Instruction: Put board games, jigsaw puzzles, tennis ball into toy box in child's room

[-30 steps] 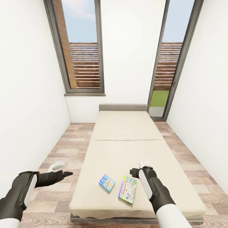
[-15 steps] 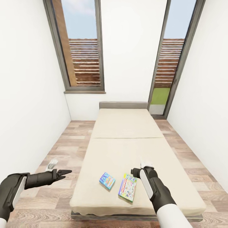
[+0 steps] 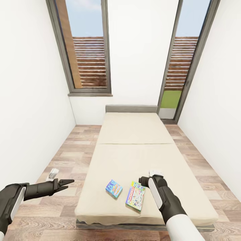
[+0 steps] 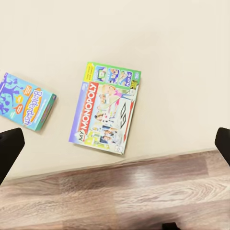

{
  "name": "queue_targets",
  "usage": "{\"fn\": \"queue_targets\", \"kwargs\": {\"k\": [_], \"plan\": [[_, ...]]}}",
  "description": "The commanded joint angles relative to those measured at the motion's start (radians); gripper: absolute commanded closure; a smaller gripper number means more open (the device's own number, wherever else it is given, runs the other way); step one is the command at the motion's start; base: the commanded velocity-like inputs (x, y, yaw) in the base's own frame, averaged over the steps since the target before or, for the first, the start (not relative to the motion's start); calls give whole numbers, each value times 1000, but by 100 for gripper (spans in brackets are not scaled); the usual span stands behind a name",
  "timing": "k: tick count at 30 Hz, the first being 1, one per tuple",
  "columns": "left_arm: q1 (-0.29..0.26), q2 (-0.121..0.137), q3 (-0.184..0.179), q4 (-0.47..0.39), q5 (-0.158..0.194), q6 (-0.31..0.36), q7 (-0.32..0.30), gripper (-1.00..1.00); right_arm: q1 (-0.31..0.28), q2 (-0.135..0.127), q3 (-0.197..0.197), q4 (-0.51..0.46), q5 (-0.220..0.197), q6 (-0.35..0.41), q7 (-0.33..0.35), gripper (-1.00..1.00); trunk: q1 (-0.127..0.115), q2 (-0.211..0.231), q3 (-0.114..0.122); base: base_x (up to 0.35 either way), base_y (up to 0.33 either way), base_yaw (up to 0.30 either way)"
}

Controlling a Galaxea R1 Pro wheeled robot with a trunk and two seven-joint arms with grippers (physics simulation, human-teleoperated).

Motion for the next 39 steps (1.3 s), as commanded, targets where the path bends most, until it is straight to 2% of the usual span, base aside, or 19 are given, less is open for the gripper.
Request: {"fn": "queue_targets", "kwargs": {"k": [1,11,19,22,39], "plan": [[-1,0,0,0,3,10,-1,-100,-2,0,-1,-3,-9,3,-8,-100,1,-2,-4,0,0,2],[-2,2,0,-1,4,13,-5,-100,-4,-2,-1,-15,-9,8,-7,-100,1,-2,-20,0,0,0],[-2,0,-2,-1,0,10,-90,-100,-4,7,0,-96,-8,7,-12,-100,1,-2,-33,0,0,0],[-2,0,-2,-1,-5,9,-101,-100,-4,2,-1,-120,-9,7,-12,-100,1,-2,-38,0,0,0],[-2,2,1,-1,-1,9,-108,-100,-3,-1,-7,-124,-10,-6,-12,-100,1,-2,-66,30,0,0]]}}
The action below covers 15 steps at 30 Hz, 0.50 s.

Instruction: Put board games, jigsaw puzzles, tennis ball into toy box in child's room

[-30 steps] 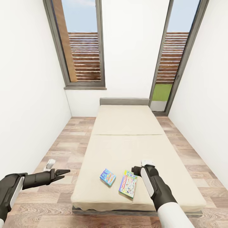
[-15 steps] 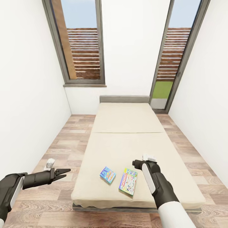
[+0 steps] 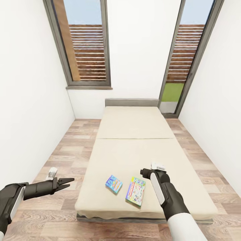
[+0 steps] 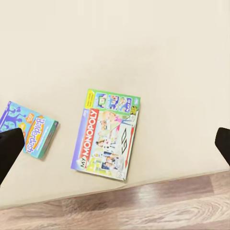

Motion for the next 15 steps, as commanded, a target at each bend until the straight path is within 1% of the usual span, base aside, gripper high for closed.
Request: {"fn": "queue_targets", "kwargs": {"k": [1,4,10,12,15], "plan": [[-1,1,0,0,2,10,-1,-100,-1,1,-1,-1,-10,2,-7,-100,1,-2,-4,199,0,0],[-1,2,1,-1,3,9,-2,-100,-1,1,0,0,-11,1,-7,-100,1,-2,-9,145,0,0],[-1,2,1,-2,3,9,-1,-100,0,1,2,0,-10,1,-6,-100,1,-2,-19,29,-1,0],[-1,2,1,-2,3,7,-1,-100,0,1,2,0,-10,1,-6,-100,1,-2,-22,47,-80,0],[-1,2,1,-3,2,6,0,-100,0,1,5,1,-10,1,-6,-100,1,-2,-27,149,-166,0]]}}
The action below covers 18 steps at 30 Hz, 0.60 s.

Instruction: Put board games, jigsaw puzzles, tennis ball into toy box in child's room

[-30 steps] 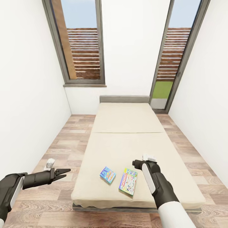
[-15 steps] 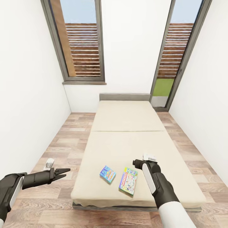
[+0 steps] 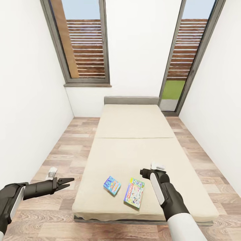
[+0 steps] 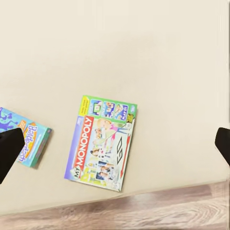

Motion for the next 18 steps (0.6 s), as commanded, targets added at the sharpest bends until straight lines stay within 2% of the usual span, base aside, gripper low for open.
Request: {"fn": "queue_targets", "kwargs": {"k": [1,6,18], "plan": [[0,0,0,0,1,10,-1,-100,-1,1,0,-1,-10,2,-7,-100,1,-2,-4,207,-191,0],[-1,0,0,0,2,10,-2,-100,-1,1,3,0,-8,1,-7,-100,1,-2,-12,143,-116,0],[0,0,-1,-1,3,10,-2,-100,-1,2,4,0,-8,3,-7,-100,1,-2,-32,10,-8,0]]}}
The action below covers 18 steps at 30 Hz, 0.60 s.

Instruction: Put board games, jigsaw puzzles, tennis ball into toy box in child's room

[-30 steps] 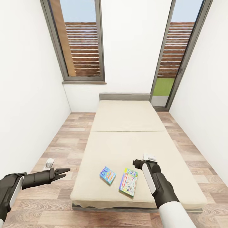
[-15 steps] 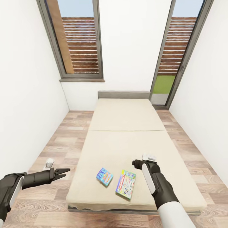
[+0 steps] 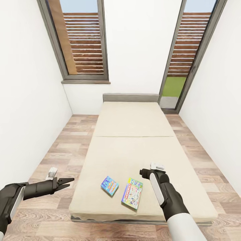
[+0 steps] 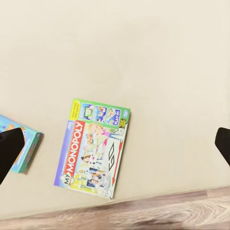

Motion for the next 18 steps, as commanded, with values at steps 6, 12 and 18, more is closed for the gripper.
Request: {"fn": "queue_targets", "kwargs": {"k": [6,12,18], "plan": [[-1,0,0,0,2,10,-2,-100,-1,1,1,-1,-11,2,-8,-100,1,-2,-12,32,0,0],[-1,0,1,0,1,10,-2,-100,-1,2,1,-1,-9,2,-8,-100,1,-2,-22,240,0,0],[-1,0,1,0,1,10,-2,-100,-1,2,1,-1,-9,2,-8,-100,1,-2,-32,179,0,0]]}}
